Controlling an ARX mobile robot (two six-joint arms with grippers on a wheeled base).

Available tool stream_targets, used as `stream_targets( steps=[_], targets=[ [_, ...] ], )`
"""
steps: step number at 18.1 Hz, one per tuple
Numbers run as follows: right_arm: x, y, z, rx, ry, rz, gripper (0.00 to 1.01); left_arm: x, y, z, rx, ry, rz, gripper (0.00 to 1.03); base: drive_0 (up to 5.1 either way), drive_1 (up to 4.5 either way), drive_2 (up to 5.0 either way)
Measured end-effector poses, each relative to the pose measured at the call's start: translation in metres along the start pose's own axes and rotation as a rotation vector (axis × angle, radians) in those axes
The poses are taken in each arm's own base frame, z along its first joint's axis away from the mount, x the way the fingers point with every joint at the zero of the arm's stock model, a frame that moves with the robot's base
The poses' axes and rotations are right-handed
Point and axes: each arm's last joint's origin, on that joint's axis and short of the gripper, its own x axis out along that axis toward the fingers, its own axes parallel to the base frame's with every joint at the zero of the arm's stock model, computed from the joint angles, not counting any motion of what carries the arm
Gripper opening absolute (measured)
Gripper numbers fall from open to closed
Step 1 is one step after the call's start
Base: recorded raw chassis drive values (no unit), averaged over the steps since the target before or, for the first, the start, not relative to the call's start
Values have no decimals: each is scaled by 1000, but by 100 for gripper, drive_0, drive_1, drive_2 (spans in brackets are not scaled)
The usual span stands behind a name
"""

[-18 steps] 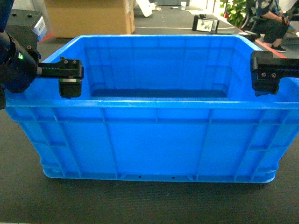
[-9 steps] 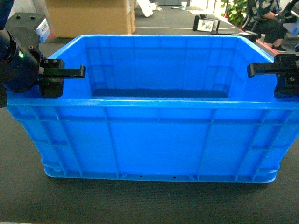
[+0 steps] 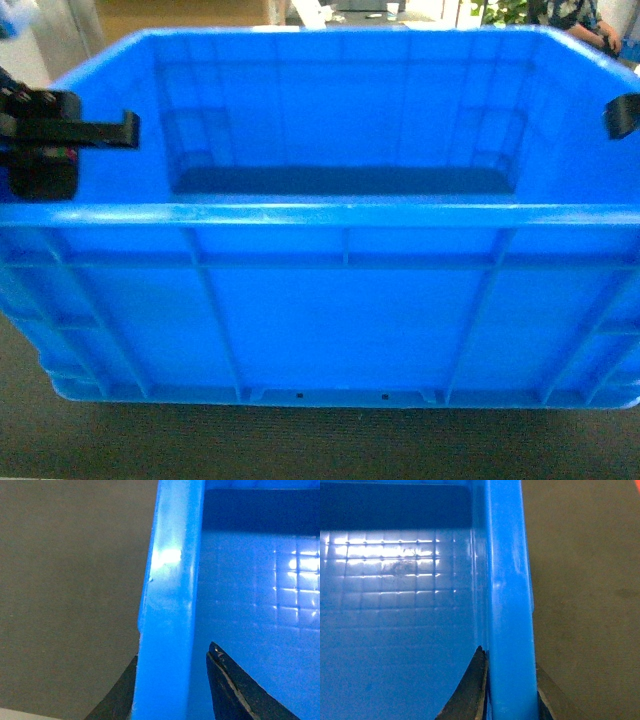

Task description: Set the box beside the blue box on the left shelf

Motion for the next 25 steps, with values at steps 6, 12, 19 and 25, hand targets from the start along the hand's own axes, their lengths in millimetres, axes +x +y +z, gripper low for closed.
stream_targets(
  steps=[6,12,19,25],
  targets=[
    [-87,-14,-60,-23,-110,-26,12,-87,6,-57,7,-119,26,31,0,0,0],
    [-126,-9,-55,-45,-247,-71,12,-123,14,-59,-37,-297,44,31,0,0,0],
    [-122,-7,-57,-52,-230,-69,12,-122,14,-60,-25,-286,54,31,-70,-70,-70],
    [-123,-8,-57,-50,-234,-70,12,-122,14,-60,-26,-287,51,31,-172,-172,-172]
  ],
)
